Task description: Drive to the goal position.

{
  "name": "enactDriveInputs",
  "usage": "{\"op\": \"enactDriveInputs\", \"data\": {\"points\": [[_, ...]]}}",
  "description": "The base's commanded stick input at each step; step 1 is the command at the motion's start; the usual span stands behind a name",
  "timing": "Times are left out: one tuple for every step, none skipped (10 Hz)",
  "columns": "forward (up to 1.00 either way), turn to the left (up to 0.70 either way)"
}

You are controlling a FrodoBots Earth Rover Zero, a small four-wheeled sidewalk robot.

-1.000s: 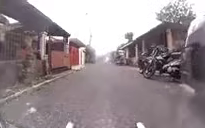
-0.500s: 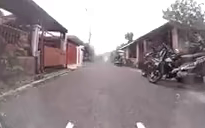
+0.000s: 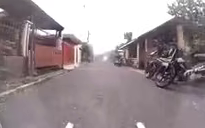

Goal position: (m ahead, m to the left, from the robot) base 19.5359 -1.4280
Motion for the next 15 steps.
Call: {"op": "enactDriveInputs", "data": {"points": [[1.0,-0.05],[1.0,-0.05],[1.0,-0.05],[1.0,-0.07],[1.0,-0.06],[1.0,-0.07],[1.0,-0.08],[1.0,-0.08],[1.0,-0.08],[1.0,-0.08],[1.0,-0.08],[1.0,-0.08],[1.0,-0.08],[1.0,-0.08],[1.0,-0.08]]}}
